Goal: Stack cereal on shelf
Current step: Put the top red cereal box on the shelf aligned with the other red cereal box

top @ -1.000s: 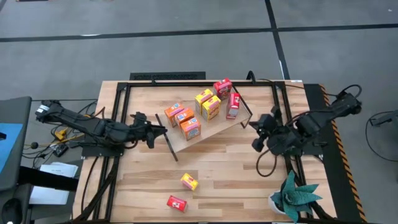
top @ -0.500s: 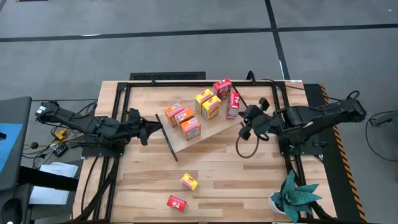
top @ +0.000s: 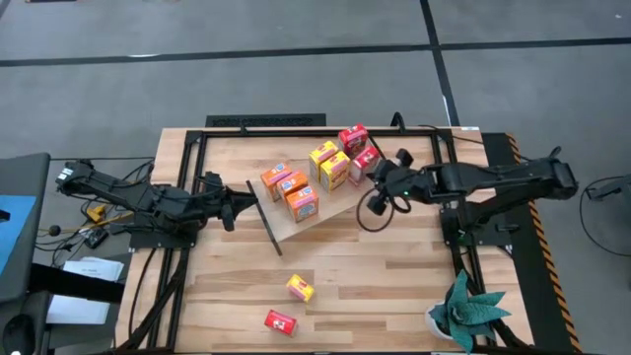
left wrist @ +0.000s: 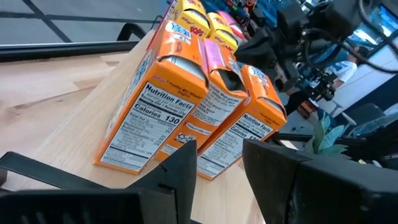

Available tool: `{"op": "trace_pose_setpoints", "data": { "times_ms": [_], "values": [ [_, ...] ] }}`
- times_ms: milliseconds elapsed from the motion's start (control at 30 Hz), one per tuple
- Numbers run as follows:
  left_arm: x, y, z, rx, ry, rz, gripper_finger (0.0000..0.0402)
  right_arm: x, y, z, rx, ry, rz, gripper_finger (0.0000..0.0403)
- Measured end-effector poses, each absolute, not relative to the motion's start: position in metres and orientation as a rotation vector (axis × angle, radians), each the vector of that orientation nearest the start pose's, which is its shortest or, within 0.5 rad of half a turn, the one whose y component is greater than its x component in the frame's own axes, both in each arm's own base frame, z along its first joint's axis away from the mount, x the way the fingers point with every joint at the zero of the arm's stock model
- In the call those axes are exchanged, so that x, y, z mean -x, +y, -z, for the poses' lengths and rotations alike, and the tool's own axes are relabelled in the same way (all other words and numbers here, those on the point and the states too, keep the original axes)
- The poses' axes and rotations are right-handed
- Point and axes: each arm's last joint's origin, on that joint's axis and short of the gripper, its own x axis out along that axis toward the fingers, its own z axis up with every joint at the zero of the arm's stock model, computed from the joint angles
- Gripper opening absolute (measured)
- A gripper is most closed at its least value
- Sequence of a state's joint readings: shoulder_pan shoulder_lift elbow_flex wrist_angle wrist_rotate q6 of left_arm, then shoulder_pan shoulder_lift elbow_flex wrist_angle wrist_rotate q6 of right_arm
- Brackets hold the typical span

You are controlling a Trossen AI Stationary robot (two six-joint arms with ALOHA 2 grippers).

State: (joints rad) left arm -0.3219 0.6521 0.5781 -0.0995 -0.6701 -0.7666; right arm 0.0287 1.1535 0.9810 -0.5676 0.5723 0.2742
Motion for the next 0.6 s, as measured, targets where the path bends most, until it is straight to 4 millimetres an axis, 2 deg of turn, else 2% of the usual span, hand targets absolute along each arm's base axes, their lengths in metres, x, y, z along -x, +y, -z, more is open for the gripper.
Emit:
{"op": "trace_pose_setpoints", "data": {
  "times_ms": [233, 400, 600],
  "values": [
    [-0.146, -0.03, -0.289, 0.67, 0.021, -0.39, 0.0119, -0.251, -0.019, -0.291, -0.051, 0.645, 0.57, 0.0024],
    [-0.146, -0.03, -0.288, 0.668, 0.03, -0.385, 0.0119, -0.247, -0.018, -0.295, -0.042, 0.625, 0.559, 0.0012],
    [-0.146, -0.03, -0.288, 0.669, 0.03, -0.383, 0.0119, -0.237, -0.024, -0.308, -0.048, 0.574, 0.578, 0.0025]
  ]
}}
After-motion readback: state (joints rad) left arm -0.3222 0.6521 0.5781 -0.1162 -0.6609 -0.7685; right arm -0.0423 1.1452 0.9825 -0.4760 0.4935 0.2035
